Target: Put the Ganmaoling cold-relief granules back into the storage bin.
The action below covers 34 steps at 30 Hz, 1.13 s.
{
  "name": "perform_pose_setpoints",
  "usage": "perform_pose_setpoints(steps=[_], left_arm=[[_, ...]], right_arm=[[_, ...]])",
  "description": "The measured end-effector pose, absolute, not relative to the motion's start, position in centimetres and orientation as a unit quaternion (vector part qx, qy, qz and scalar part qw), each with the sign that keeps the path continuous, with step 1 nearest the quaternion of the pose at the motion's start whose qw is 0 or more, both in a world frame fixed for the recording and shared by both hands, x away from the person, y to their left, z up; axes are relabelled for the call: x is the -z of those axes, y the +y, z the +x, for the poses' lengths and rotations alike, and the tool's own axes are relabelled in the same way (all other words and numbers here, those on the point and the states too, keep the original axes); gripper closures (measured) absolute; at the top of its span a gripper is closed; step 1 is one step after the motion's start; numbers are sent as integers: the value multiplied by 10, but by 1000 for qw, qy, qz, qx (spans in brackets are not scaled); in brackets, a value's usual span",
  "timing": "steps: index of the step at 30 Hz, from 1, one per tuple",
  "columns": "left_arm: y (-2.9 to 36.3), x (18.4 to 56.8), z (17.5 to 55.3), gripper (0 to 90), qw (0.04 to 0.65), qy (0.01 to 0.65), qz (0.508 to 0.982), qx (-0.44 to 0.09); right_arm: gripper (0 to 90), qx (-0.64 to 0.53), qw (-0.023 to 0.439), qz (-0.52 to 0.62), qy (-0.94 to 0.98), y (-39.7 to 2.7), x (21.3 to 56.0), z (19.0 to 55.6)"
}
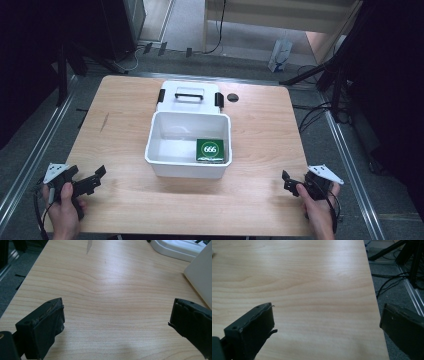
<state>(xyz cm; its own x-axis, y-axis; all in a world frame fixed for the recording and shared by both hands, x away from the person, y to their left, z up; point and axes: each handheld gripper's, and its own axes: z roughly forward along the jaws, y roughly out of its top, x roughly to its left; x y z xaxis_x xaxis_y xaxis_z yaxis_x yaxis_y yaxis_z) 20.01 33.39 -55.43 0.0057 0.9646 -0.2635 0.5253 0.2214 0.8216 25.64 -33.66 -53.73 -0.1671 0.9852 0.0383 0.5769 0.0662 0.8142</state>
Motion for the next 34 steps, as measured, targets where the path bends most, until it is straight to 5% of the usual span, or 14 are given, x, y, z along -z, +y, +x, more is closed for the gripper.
perform_pose_setpoints(steps=[9, 34], left_arm=[[335, 554, 200, 1, 427, 656, 567, -255], [333, 555, 204, 2, 422, 653, 576, -253]], right_arm=[[0, -383, 323, 599, 625, -349, 546, 232], [65, -387, 276, 635, 609, -354, 548, 234]])
